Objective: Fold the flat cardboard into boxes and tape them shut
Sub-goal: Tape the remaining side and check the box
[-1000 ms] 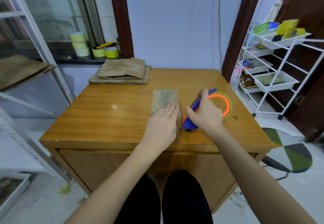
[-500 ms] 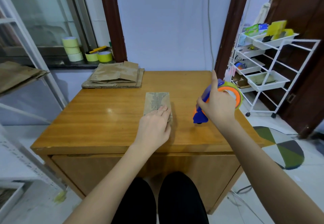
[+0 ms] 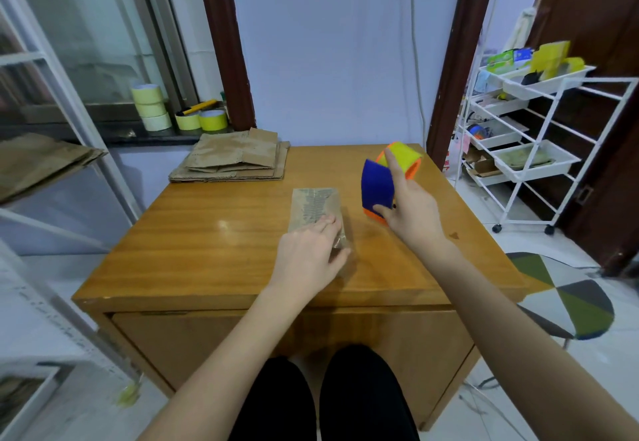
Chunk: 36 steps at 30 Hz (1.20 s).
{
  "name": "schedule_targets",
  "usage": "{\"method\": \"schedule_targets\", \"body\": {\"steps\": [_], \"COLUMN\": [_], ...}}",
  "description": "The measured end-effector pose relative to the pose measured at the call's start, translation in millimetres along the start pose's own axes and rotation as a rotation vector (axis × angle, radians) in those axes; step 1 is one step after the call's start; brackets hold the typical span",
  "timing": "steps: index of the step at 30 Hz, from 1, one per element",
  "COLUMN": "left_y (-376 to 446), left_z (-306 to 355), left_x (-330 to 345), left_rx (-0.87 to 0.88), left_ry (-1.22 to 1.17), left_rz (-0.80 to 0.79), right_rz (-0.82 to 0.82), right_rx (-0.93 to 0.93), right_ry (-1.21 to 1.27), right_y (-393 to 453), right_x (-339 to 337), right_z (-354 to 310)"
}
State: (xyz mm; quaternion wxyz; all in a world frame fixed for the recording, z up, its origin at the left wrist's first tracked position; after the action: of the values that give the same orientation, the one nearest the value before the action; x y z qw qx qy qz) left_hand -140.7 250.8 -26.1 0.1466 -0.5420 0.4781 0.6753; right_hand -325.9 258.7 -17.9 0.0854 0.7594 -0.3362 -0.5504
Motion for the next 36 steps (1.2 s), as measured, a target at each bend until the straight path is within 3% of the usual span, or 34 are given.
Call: {"method": "schedule_targets", "body": {"steps": [5,15,28,33,36], "left_y": [1.5,5.5,5.0,5.9,3.6], "left_z": [-3.3,-6.7,-0.1,-4.9,-4.4], "left_x": [-3.8,-5.9,-14.1,-12.0,-13.6], "left_rx": [0.013,0.026,0.006,-0.034,-0.043], "left_ry": [-0.026,-0.006,0.047,0.018,-0.059], "left_rz": [-0.041,-0.069,-0.101,-0.158,-0.162], "right_rz": [-0.087,-0.035,-0.068,0.171,0.231], "right_rx": [-0.053,-0.240,-0.020,-0.085,-0.131], "right_ry": [0.102,0.229,0.288,0.358,0.372], "right_y": [-19.2,-53.0,-90.5,-99.7,-104.5], "right_x": [14.7,10.4,22.6,9.7,0.9], "right_z": [14.9,34.8,56.4,47.1,32.4]}}
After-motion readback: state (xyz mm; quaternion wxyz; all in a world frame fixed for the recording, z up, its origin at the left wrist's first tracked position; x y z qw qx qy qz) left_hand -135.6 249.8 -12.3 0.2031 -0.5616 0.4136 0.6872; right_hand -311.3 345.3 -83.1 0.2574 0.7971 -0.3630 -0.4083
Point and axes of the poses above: each hand's wrist, its own y-axis towards the middle knuckle, its own x-axis out of the palm, z = x × y, the point moved 4 cm from there along y, towards the middle knuckle, and after that the axes turned 10 degrees about x, right-handed, at the moved point
